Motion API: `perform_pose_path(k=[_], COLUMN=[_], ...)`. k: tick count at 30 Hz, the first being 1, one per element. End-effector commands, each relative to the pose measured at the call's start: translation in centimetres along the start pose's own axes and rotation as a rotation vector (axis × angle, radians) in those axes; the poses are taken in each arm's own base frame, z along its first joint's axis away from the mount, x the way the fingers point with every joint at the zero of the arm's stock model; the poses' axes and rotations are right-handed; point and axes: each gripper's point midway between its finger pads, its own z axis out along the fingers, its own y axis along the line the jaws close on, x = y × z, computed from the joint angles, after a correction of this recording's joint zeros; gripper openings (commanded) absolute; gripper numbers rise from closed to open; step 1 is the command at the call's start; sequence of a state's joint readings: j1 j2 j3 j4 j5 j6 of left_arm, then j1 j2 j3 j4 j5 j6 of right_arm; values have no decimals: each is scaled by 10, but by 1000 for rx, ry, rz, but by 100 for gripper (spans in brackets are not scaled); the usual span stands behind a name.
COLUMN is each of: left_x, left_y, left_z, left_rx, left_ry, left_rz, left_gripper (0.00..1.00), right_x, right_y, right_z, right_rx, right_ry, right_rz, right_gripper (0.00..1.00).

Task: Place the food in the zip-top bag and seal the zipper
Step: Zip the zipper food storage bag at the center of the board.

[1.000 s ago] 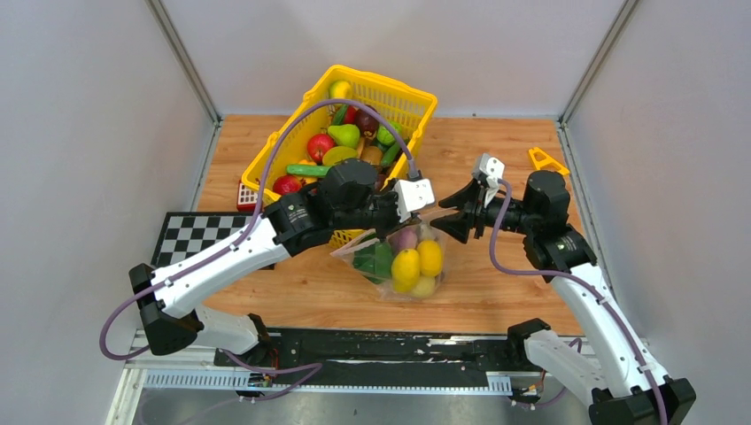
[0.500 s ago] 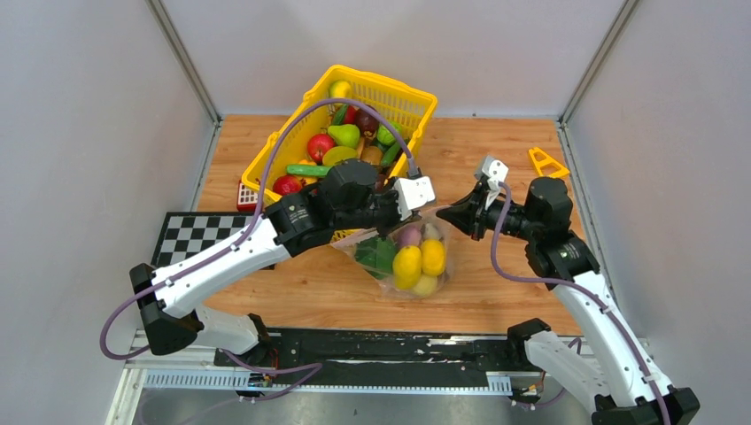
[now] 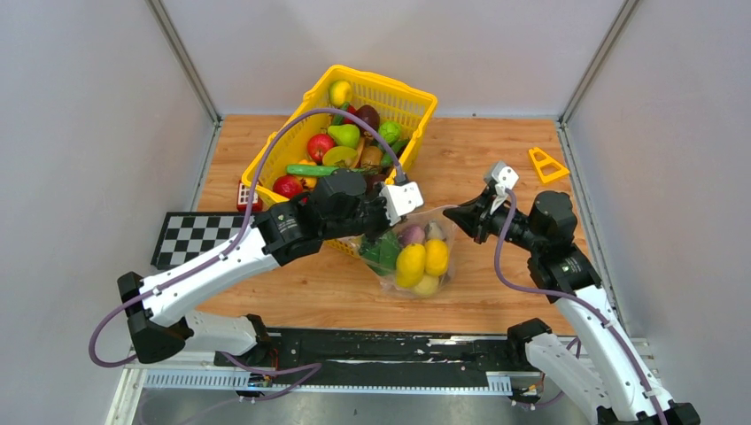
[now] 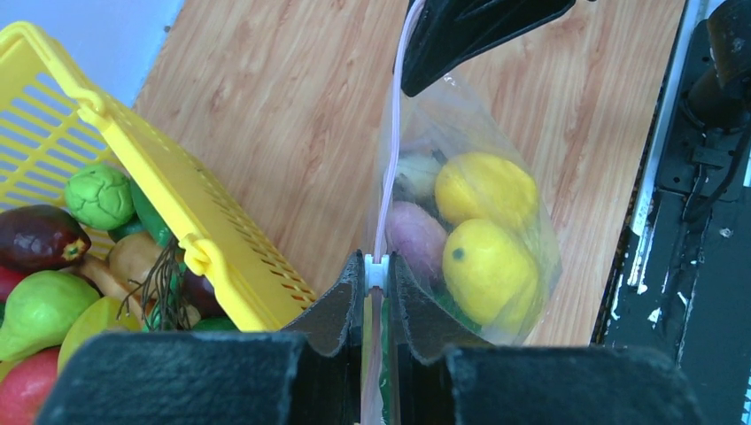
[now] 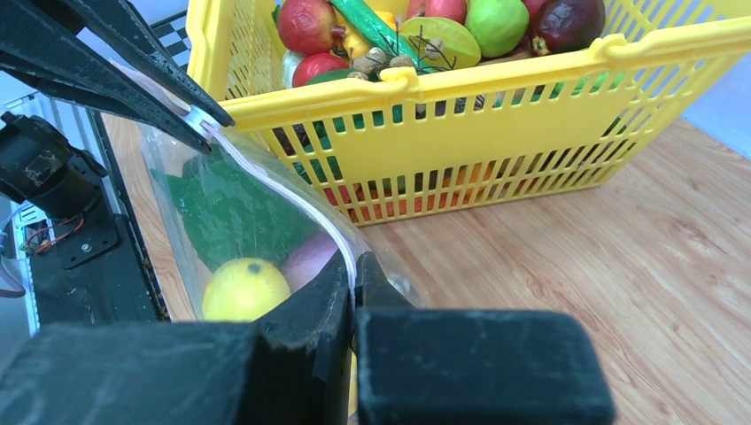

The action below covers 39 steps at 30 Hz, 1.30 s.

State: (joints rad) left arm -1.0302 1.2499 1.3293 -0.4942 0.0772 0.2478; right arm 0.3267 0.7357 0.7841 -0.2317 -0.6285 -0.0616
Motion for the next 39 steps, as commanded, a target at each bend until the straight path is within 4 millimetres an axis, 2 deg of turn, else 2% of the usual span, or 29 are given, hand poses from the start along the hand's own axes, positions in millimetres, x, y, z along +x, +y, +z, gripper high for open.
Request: perform_pose_path(k=[1, 3, 4, 5, 6, 7, 11, 20, 24, 30, 34, 39], left_x=[-3, -8, -10, -12, -14, -17, -23, -32, -37, -41, -42, -44], left_y=[8, 7, 7, 6, 5, 5, 6, 1, -3, -6, -8, -10], left_z=[-17, -16, -16, -15, -14, -13, -10, -8, -7, -5, -1, 0], left_rx=[-38, -29, -24, -14, -4, 1, 8, 41, 61, 81, 95, 111], left_ry=[-6, -23, -28, -30, -32, -37, -45, -75, -96, -111, -110, -124], left_rz=[-14, -9, -6, -3, 2, 5, 12, 8, 6, 0, -5, -15], left_gripper=[0, 0, 0, 0, 0, 0, 0, 0, 0, 0, 0, 0], right_x=[-28, -32, -34, -36, -43, -46, -49, -50, -52, -44, -39, -33], right_y=[7, 20, 25, 29, 32, 31, 31, 30, 42, 56, 60, 63], right_z=[-3, -4, -4, -4, -5, -4, -1, 2, 0, 3, 13, 23], right_rx=[-43, -120, -155, -185, -206, -211, -268, -380, -454, -547, -557, -561], right_ry=[-83, -91, -91, -87, -86, -72, -2, 111, 79, 108, 134, 159], right_rz=[-80, -108, -122, -148, -175, -188, -253, -384, -466, -501, -534, -560], right_gripper=[1, 11, 22, 40, 53, 59, 67, 67, 67, 67, 65, 56])
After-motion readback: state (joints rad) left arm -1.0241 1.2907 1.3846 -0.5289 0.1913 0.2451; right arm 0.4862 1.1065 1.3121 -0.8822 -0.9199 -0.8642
